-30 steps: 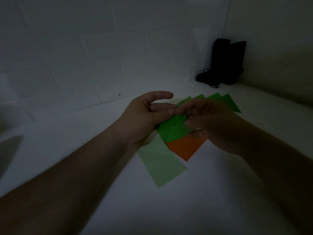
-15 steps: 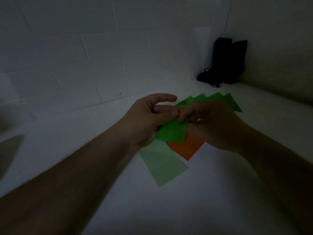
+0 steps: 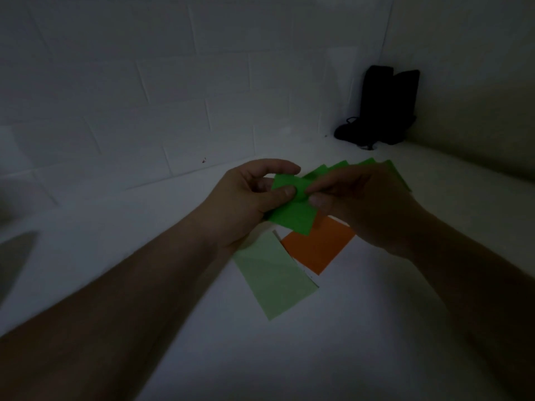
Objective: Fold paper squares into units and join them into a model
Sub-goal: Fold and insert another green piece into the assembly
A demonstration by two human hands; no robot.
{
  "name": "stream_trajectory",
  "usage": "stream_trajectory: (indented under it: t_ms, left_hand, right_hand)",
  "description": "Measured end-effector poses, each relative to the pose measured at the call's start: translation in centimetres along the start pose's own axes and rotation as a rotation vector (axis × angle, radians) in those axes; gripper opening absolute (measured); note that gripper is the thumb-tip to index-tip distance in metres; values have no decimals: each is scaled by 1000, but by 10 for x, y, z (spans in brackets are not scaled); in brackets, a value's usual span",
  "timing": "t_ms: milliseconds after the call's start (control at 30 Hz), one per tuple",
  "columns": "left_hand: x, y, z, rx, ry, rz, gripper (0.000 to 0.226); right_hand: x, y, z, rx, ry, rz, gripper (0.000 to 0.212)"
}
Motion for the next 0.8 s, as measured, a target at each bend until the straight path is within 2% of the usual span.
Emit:
stream_trajectory:
  t_ms: [100, 367, 533, 633, 800]
  left_hand:
    - [-1, 0, 3, 49, 94, 29, 19]
    - [1, -3, 6, 138, 327, 64, 16]
    - [6, -5, 6, 149, 233, 61, 17]
    - [10, -7, 7, 152, 146, 39, 19]
    - [10, -7, 10, 179, 139, 61, 23]
  right_hand:
    - [-1, 1, 6, 57, 123, 18, 30]
    - [2, 1, 9, 80, 181, 29, 31]
    - [-5, 1, 8, 28, 164, 114, 12]
    - [-5, 1, 9, 26, 168, 124, 13]
    - [-3, 0, 7, 59, 265, 114, 13]
Point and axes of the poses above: each hand's wrist, its own y-axis towards the middle knuckle, its own x-axis out of the palm, z = x × y, the point moved 8 cm from there along y, towards the middle knuckle, and after that the axes turned 4 degrees about -x, right-handed, at the moved point
